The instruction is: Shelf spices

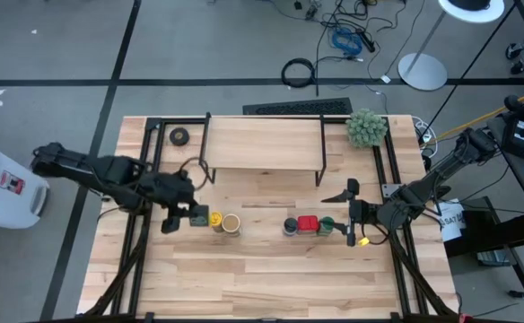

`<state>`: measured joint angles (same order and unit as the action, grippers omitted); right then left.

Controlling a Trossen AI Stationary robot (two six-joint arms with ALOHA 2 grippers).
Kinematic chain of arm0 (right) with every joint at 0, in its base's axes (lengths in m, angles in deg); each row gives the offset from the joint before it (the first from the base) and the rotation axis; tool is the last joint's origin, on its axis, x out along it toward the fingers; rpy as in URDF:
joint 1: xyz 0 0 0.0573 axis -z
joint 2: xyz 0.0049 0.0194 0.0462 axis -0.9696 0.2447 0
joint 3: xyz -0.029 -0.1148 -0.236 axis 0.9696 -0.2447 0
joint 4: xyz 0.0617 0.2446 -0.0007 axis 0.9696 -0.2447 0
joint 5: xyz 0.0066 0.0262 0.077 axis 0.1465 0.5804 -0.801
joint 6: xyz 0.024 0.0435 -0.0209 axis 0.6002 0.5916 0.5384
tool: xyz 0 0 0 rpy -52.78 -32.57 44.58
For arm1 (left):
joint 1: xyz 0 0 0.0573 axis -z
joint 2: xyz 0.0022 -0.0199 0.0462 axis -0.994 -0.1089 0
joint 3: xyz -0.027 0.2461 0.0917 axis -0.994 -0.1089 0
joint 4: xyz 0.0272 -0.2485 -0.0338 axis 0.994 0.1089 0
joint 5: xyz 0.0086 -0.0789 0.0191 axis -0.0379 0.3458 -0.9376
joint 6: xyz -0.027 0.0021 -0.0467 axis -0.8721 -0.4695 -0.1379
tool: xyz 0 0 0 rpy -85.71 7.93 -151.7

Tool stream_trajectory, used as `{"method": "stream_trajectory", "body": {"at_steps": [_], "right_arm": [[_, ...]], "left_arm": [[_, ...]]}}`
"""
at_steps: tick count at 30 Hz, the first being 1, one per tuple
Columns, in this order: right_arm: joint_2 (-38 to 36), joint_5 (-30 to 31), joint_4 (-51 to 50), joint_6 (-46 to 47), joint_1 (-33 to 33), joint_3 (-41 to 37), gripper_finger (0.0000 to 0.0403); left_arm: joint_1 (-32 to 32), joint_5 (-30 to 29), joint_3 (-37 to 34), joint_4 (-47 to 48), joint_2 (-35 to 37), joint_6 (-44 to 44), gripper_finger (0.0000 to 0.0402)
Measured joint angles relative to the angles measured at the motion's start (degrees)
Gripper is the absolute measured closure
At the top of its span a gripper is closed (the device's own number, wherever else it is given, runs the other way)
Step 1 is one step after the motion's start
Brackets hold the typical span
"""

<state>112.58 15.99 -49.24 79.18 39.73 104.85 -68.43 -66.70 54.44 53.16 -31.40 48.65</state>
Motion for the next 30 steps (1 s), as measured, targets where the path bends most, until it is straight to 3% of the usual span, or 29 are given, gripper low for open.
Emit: {"method": "stream_trajectory", "body": {"at_steps": [17,30], "right_arm": [[0.2,0.0,0.0,0.0,0.0,0.0,0.0131],[0.2,0.0,0.0,0.0,0.0,0.0,0.0131]], "left_arm": [[17.8,-19.3,-11.1,-2.1,0.0,-18.7,0.0247],[22.1,-30.6,-22.4,-7.9,0.0,-24.4,0.0247]]}}
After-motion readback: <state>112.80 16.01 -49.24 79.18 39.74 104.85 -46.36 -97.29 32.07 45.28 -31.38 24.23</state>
